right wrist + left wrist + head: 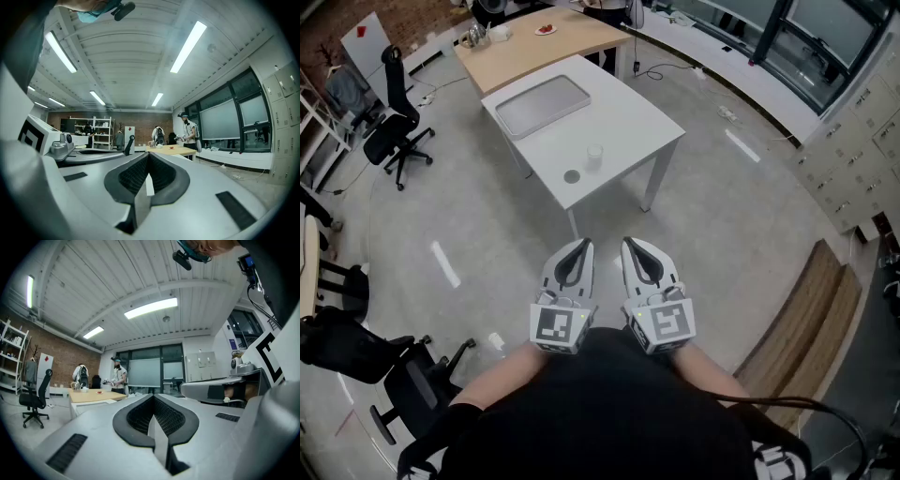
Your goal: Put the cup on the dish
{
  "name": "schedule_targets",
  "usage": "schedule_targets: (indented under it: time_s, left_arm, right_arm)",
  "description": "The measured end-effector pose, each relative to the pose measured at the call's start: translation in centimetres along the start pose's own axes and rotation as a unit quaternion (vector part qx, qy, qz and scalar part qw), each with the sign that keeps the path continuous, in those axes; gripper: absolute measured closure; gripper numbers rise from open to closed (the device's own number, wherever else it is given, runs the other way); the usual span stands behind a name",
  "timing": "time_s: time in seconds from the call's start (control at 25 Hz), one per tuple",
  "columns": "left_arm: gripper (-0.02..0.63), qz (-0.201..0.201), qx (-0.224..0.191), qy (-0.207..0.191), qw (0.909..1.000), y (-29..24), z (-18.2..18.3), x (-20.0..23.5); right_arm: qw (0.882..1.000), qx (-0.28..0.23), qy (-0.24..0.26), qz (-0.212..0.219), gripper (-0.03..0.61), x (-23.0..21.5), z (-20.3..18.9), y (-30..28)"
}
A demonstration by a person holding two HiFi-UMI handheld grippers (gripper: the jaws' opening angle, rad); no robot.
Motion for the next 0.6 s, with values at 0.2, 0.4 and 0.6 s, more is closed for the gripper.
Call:
schedule_targets:
  time_s: [0.2,0.4,0.6]
  left_arm:
    - [0.607,0.002,-0.001,0.015,0.9999,-0.2,0.2,1.0]
    - [0.607,-0.002,-0.001,0.010,1.0000,0.4,-0.1,1.9]
    - [0.607,-0.004,-0.002,0.013,0.9999,1.6,-0.5,3.4]
  right_arm:
    - [1.000,0.002,0.002,-0.004,0.566,0.4,-0.1,-1.0]
    - [1.000,0.002,0.004,-0.008,0.565,1.3,-0.2,-1.5]
    - [0.999,-0.006,-0.033,-0.005,0.565,2.6,-0.5,-2.1]
Point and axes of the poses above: the fingertips, and each gripper's own axes: y backward along the fingers, x to its left, z out of its top, the point moved 9 cm from there along y, backward along the fingers, and after that the axes turned 7 degrees about -y, right-handed, at the moved point
